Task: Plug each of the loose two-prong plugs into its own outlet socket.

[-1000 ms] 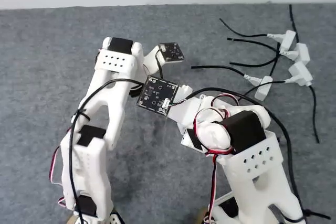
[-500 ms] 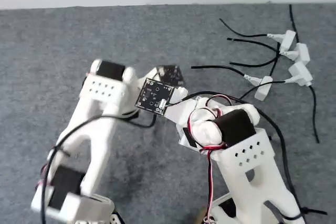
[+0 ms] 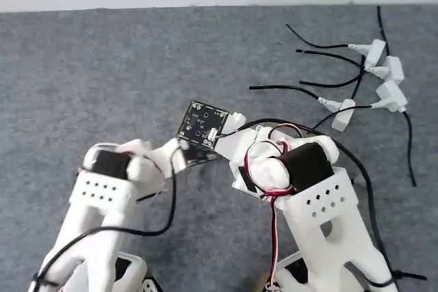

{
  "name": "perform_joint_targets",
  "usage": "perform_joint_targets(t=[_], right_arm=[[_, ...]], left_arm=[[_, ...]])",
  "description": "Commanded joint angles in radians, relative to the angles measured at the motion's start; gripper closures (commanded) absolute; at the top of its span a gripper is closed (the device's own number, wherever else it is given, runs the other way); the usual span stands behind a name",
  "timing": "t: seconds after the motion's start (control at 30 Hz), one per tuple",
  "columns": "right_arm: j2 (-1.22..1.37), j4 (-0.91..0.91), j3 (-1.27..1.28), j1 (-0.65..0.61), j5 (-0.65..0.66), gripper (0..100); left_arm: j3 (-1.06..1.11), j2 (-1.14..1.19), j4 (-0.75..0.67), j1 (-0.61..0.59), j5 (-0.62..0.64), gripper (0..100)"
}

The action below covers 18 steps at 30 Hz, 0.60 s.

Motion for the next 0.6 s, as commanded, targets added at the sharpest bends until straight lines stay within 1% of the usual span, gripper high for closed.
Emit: perform_joint_targets(t=[0.0, 0.13, 0.27, 0.4, 0.53, 0.57], right_arm=[[-0.022, -0.008, -0.011, 0.001, -0.014, 98.8], [-0.022, -0.008, -0.009, -0.001, -0.046, 98.8], [-0.022, 0.005, -0.006, -0.051, -0.049, 98.8], [-0.022, 0.013, -0.011, -0.097, -0.089, 98.8], [-0.022, 0.013, -0.011, -0.105, -0.095, 98.8], [-0.022, 0.012, -0.011, -0.105, -0.095, 98.8]], left_arm=[[0.054, -0.074, -0.075, -0.091, 0.005, 99], [0.117, -0.110, -0.095, -0.155, 0.002, 99], [0.163, -0.178, -0.078, -0.176, 0.000, 99], [0.180, -0.299, 0.031, -0.175, 0.000, 99], [0.173, -0.480, 0.198, -0.169, -0.008, 99], [0.173, -0.534, 0.221, -0.169, -0.014, 99]])
